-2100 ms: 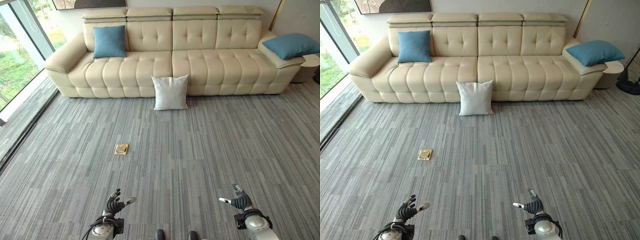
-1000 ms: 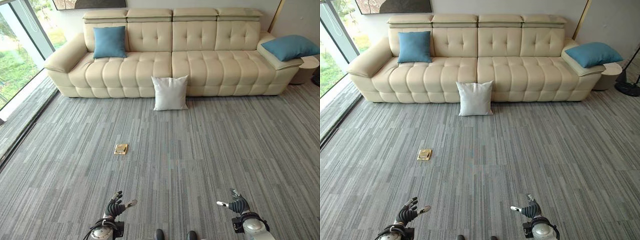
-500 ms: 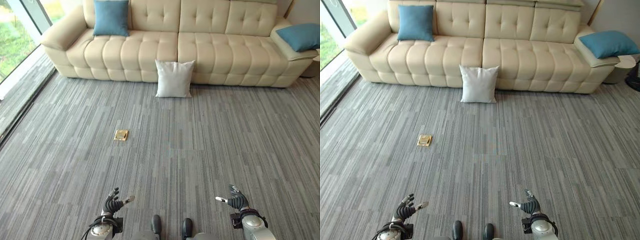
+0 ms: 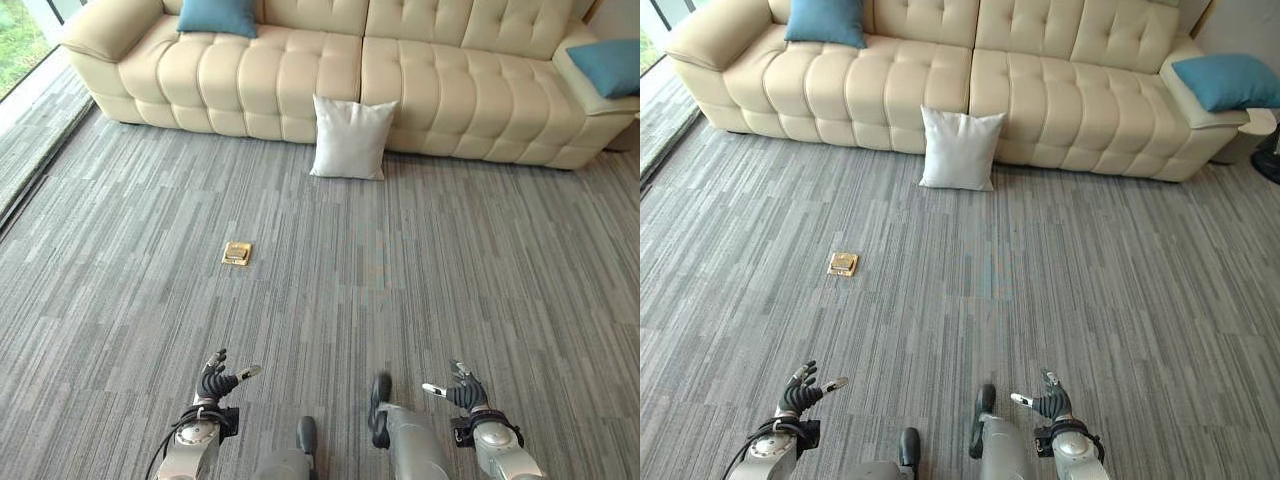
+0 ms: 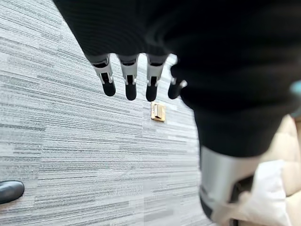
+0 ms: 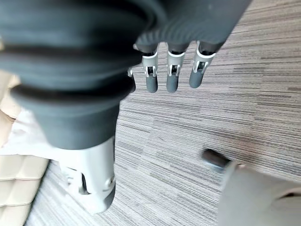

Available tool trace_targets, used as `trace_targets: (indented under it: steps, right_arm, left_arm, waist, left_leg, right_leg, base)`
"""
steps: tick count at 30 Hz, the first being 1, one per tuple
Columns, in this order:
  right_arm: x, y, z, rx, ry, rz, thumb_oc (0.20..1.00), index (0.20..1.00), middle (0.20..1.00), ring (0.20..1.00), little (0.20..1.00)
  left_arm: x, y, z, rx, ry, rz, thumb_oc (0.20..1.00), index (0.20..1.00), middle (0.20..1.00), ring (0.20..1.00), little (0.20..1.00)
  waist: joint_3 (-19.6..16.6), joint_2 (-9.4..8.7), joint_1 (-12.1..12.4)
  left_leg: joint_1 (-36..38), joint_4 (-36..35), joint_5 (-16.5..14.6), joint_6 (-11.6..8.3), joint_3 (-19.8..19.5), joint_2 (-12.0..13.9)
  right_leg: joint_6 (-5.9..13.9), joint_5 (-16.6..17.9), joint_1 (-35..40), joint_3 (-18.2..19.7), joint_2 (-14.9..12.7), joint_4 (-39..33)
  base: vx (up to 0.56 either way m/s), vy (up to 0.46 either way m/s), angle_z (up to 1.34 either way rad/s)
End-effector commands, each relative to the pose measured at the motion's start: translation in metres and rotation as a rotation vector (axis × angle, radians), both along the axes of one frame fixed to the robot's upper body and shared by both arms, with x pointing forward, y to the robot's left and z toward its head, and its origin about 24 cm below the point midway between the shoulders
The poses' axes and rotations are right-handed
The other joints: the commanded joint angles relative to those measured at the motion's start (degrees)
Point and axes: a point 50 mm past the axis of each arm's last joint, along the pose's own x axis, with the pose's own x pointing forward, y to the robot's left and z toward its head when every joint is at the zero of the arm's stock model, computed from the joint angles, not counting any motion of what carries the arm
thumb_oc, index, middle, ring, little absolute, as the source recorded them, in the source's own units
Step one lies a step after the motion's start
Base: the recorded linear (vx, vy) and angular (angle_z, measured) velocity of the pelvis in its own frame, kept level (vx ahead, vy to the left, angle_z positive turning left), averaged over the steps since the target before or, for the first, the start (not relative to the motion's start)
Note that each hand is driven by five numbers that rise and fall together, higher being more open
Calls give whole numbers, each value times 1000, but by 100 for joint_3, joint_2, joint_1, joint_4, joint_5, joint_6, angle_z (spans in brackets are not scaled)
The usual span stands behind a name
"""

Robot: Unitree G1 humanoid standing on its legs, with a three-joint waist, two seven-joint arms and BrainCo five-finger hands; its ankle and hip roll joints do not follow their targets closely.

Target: Pick up all the scattered cushions and arrange them neatly on the sofa.

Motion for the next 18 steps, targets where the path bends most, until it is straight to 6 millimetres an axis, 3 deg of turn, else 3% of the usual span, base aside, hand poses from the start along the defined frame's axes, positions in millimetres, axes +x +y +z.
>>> trace_targets:
  steps: [1,3,6,9,11,12,13,14,15,16,18]
  right_arm:
    - [11,-9,11,-24,-65,-9,1000,1000,1000,1000,1000]
    - [9,-13,9,-20,-57,-25,1000,1000,1000,1000,1000]
    - [10,-15,9,-12,-61,-34,1000,1000,1000,1000,1000]
    - [12,-17,11,-5,-72,-43,1000,1000,1000,1000,1000]
    - [12,-19,10,-5,-64,-48,1000,1000,1000,1000,1000]
    - [9,-23,9,-12,-48,-53,1000,1000,1000,1000,1000]
    - [7,-25,8,-14,-39,-56,1000,1000,1000,1000,1000]
    - [7,-24,8,-14,-39,-56,1000,1000,1000,1000,1000]
    - [5,-26,6,-21,-27,-57,1000,1000,1000,1000,1000]
    - [3,-30,6,-32,-21,-62,1000,1000,1000,1000,1000]
    - [2,-31,6,-44,-17,-69,1000,1000,1000,1000,1000]
  left_arm:
    - [10,-4,16,18,-107,-43,1000,1000,1000,1000,1000]
    - [9,-8,13,-18,-100,-27,1000,1000,1000,1000,1000]
    - [9,-10,11,-44,-97,-18,1000,1000,1000,1000,1000]
    - [12,-13,12,-70,-112,-12,1000,1000,1000,1000,1000]
    - [14,-13,12,-79,-114,-8,1000,1000,1000,1000,1000]
    - [12,-12,11,-75,-96,-13,1000,1000,1000,1000,1000]
    - [10,-12,9,-71,-86,-14,1000,1000,1000,1000,1000]
    - [10,-11,9,-71,-86,-14,1000,1000,1000,1000,1000]
    - [8,-11,8,-65,-73,-20,1000,1000,1000,1000,1000]
    - [6,-11,8,-57,-68,-27,1000,1000,1000,1000,1000]
    - [5,-11,7,-48,-59,-31,1000,1000,1000,1000,1000]
  waist:
    - [-123,20,-90]
    - [-310,89,-139]
    - [-367,132,-176]
    - [-309,101,-165]
    - [-261,65,-134]
    - [-239,-36,-60]
    - [-228,-54,-28]
    - [-241,-70,-34]
    - [-271,-37,7]
    - [-264,43,56]
    - [-250,87,137]
  left_leg:
    - [620,-46,-804,-611,-122,181]
    - [762,-20,-876,-700,-109,323]
    - [588,606,-857,-850,-53,470]
    - [23,1870,-414,-1087,21,521]
    - [-317,2406,-223,-1089,142,627]
    - [-658,2236,-360,-942,338,717]
    - [-684,2021,-520,-897,332,708]
    - [-694,1992,-489,-891,331,688]
    - [-841,1510,-374,-904,233,700]
    - [-1094,955,152,-976,135,777]
    - [-1319,451,508,-1034,64,762]
  right_leg:
    - [-64,256,622,-8,211,53]
    - [-177,238,838,-34,273,5]
    - [-272,134,1062,-69,313,-35]
    - [-465,-27,1402,-87,339,-127]
    - [-573,-176,1602,-82,329,-146]
    - [-588,-311,1839,-49,277,-219]
    - [-556,-361,1941,-17,276,-248]
    - [-553,-352,1922,-20,259,-250]
    - [-532,-453,2035,11,281,-281]
    - [-533,-575,2204,44,349,-339]
    - [-553,-705,2403,89,425,-383]
  base:
    - [257,-128,45]
    - [330,-164,46]
    - [172,-107,31]
    - [122,-102,13]
    - [198,-96,-11]
    - [303,-62,-5]
    - [258,-37,7]
    - [231,36,5]
    - [311,78,-24]
    - [391,97,-24]
    - [289,82,-1]
